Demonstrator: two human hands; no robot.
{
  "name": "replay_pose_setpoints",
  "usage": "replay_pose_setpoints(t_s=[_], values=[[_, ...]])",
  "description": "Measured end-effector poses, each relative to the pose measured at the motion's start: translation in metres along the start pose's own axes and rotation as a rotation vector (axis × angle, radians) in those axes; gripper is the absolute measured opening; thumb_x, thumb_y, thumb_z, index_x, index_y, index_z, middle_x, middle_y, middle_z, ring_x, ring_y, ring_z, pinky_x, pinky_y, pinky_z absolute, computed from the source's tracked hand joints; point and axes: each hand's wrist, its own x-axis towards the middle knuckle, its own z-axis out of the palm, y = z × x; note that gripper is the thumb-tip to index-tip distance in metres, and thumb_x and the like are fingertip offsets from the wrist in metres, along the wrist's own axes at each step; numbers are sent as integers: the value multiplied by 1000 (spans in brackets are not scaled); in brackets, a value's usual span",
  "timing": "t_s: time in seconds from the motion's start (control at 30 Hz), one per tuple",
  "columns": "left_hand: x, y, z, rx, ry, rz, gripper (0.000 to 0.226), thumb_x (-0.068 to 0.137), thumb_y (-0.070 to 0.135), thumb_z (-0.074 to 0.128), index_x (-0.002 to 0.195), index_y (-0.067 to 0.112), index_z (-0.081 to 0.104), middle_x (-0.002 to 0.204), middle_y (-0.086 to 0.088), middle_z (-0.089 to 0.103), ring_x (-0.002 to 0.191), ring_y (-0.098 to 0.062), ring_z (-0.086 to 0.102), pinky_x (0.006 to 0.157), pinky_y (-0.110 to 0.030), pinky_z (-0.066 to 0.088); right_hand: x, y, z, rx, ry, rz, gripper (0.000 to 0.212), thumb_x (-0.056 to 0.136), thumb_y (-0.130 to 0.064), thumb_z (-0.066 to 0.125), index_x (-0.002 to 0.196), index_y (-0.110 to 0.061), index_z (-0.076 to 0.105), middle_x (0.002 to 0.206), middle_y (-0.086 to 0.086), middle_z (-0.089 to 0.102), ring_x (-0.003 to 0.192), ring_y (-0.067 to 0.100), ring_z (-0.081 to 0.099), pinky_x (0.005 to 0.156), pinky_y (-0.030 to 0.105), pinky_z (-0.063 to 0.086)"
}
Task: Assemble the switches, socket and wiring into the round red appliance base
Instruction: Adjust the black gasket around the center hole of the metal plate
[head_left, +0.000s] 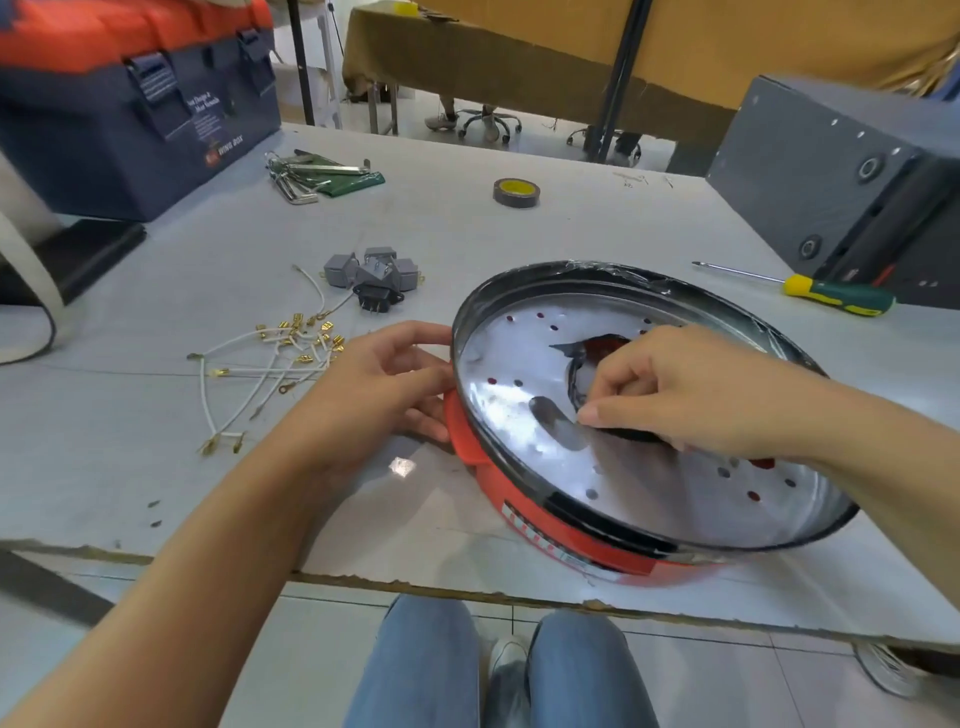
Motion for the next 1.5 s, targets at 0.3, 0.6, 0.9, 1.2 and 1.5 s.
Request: replay_pose_setpoints(t_s=[0.3, 0.6, 0.9, 1.2, 1.5], values=[[-5, 5, 6, -154, -5, -22, 26, 86, -11, 49, 105, 2, 61, 65, -7, 62, 36, -9, 52, 38, -15, 43, -3, -5, 9, -68, 72, -5, 25, 85, -43, 57, 70, -25, 65, 38, -7, 57, 35, 0, 52, 44, 6, 37], [-6, 8, 9, -145, 0, -53, 25, 91, -6, 45, 110, 4, 58, 51, 4, 59, 33, -6, 49, 35, -13, 41, -2, -6, 11, -171, 186, -72, 29, 86, -44, 57, 69, -21, 64, 46, -24, 57, 64, -11, 52, 66, -4, 30], [-6, 11, 12, -65, 55, -49, 26, 90, -7, 45, 110, 2, 58, 58, 0, 61, 35, -7, 49, 37, -12, 40, -6, -1, 19, -264, 277, -112, 31, 87, -46, 54, 69, -22, 62, 46, -6, 53, 53, 0, 51, 51, 6, 25], [-6, 14, 15, -83, 77, -115, 24, 92, 2, 42, 102, 9, 63, 49, 1, 59, 33, -13, 50, 35, -16, 41, -5, -4, 17, -268, 190, -91, 31, 88, -46, 52, 70, -22, 60, 70, -60, 30, 75, -8, 50, 57, 9, 31], [-6, 15, 13, -42, 34, -102, 49, 72, 39, 56, 109, 7, 62, 82, -14, 57, 40, -18, 54, 38, -19, 44, -7, 0, 19, -266, 291, -104, 30, 87, -46, 55, 69, -22, 61, 45, -7, 46, 52, 1, 48, 54, 7, 27]])
